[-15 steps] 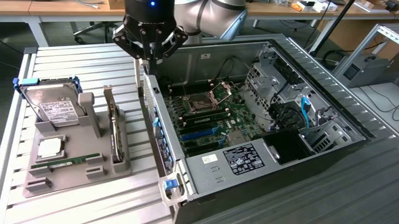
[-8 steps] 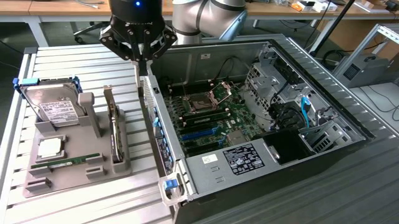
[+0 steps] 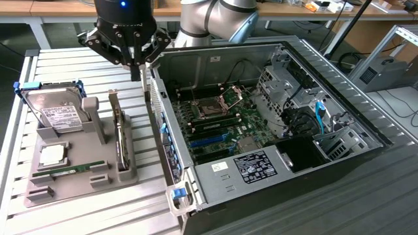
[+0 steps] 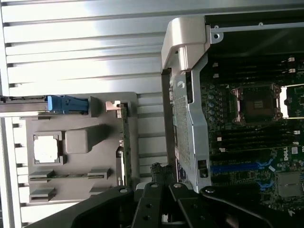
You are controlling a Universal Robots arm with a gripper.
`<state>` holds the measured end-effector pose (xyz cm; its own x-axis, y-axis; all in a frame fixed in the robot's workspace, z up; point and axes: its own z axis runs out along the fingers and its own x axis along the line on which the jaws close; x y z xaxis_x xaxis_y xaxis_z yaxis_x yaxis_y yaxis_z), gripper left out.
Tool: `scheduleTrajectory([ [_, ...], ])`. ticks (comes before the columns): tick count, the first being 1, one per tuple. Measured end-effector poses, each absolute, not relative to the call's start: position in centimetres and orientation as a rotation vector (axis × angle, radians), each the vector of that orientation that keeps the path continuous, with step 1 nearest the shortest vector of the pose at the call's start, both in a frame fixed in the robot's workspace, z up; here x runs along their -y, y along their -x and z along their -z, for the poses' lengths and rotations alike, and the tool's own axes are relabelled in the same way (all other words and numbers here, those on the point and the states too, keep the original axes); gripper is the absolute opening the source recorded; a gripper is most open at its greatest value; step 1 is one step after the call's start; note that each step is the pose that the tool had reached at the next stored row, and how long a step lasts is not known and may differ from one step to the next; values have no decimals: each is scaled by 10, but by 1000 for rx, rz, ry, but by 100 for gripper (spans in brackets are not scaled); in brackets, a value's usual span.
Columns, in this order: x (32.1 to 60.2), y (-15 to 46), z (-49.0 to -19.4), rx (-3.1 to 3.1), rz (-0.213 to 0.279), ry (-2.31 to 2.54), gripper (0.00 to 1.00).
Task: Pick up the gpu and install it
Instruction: 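Reach for the gpu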
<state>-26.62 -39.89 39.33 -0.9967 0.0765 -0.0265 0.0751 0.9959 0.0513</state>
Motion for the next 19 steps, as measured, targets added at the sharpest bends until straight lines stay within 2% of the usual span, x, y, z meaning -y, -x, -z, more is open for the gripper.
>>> scheduleTrajectory([
  [19,399,322,-393,-3110,-78,-119,11],
])
